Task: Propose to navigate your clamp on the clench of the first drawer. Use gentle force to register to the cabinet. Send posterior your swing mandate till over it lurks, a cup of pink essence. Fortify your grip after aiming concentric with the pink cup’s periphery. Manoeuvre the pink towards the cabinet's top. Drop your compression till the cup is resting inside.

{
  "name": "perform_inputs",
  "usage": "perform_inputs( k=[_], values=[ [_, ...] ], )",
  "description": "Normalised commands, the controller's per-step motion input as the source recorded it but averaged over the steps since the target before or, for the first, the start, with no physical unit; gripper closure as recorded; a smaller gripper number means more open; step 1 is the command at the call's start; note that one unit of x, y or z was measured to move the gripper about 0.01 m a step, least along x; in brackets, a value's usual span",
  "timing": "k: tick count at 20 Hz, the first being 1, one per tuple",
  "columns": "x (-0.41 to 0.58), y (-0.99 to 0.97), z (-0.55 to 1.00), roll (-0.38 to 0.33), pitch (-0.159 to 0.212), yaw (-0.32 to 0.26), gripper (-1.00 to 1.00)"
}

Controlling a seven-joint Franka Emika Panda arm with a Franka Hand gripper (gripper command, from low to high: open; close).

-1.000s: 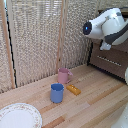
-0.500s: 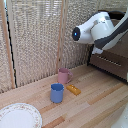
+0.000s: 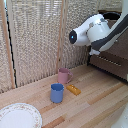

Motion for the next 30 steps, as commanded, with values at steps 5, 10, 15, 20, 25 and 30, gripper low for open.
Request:
perform_inputs(
  k=[5,10,15,20,25,30],
  values=[
    [-0.031,0.34,0.43,0.038,-0.043,-0.010,-1.00],
    [0.016,0.37,0.49,0.196,-0.068,-0.071,-1.00],
    [0.192,0.32,0.17,0.281,0.001,-0.179,-1.00],
    [0.184,0.15,0.00,0.363,0.059,-0.226,-1.00],
    [0.195,0.16,0.00,0.375,0.065,-0.220,-1.00],
    [0.197,0.15,0.00,0.344,0.004,-0.215,-1.00]
  ],
)
